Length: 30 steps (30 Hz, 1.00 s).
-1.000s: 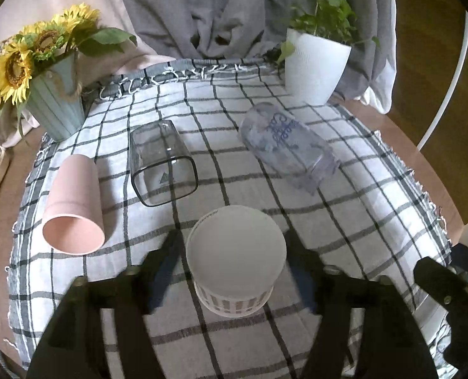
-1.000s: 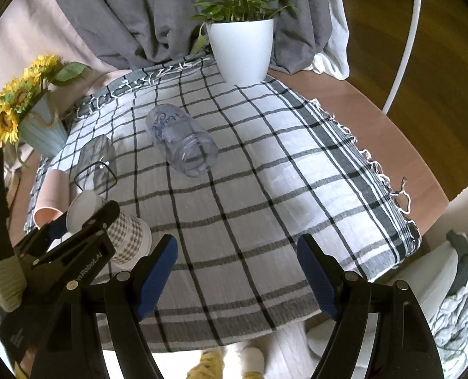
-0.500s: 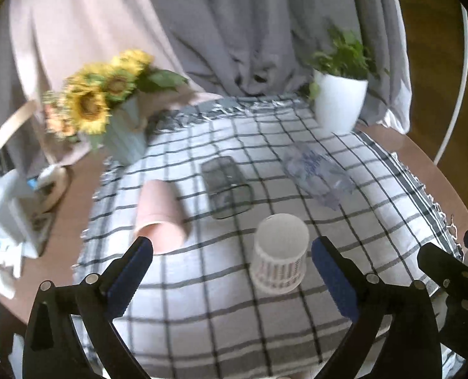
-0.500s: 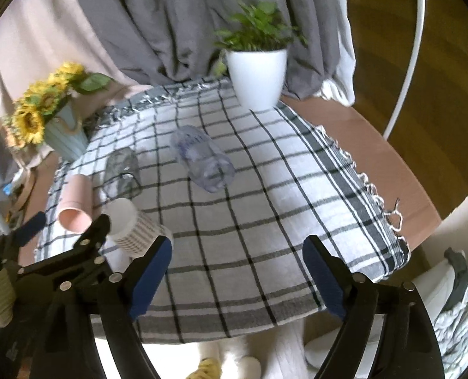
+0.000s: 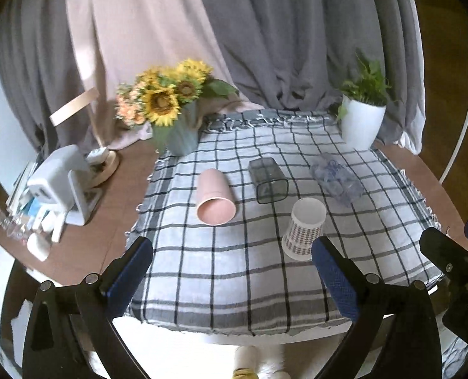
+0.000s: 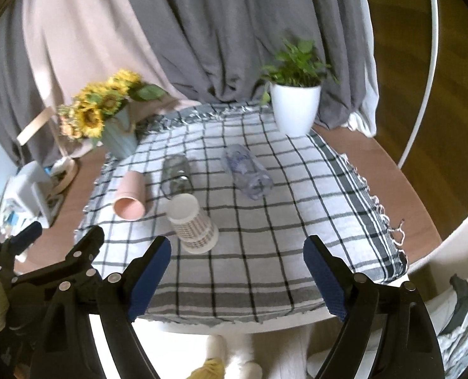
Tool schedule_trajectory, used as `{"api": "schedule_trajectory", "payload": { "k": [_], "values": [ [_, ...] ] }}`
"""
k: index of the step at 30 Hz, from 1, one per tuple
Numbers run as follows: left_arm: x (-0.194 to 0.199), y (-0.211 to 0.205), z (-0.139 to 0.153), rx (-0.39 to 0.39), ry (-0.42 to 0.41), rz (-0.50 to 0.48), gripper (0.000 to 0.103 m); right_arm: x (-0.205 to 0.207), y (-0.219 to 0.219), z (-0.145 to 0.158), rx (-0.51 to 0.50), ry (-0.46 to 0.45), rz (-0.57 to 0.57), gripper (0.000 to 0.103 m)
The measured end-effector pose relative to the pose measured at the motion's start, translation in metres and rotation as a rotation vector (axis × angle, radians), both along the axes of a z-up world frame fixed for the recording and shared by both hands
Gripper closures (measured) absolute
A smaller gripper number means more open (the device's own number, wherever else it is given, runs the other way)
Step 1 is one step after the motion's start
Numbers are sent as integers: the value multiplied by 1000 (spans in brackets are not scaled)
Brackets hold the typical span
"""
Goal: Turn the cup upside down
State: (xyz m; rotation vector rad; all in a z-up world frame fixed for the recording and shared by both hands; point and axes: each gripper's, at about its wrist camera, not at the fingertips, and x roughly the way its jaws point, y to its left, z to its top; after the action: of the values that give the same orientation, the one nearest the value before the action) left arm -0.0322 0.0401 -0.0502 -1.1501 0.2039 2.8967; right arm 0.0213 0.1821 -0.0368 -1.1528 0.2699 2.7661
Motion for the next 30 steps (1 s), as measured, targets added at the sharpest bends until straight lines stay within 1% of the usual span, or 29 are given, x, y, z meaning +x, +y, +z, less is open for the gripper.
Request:
{"api": "schedule_trajectory", "payload": {
  "k": [6,13,21,30],
  "values": [
    [24,-9,20,2,38,18,0,15,-12,17,19,40,39,16],
    [41,-18,29,40,44,27,0,37,-23,32,42,87,64,16],
    [51,-19,32,51,51,22,0,47,-27,34,45,92,67,16],
    [52,-19,33,49,51,25,0,50,-25,34,46,93,61,16]
  ]
}}
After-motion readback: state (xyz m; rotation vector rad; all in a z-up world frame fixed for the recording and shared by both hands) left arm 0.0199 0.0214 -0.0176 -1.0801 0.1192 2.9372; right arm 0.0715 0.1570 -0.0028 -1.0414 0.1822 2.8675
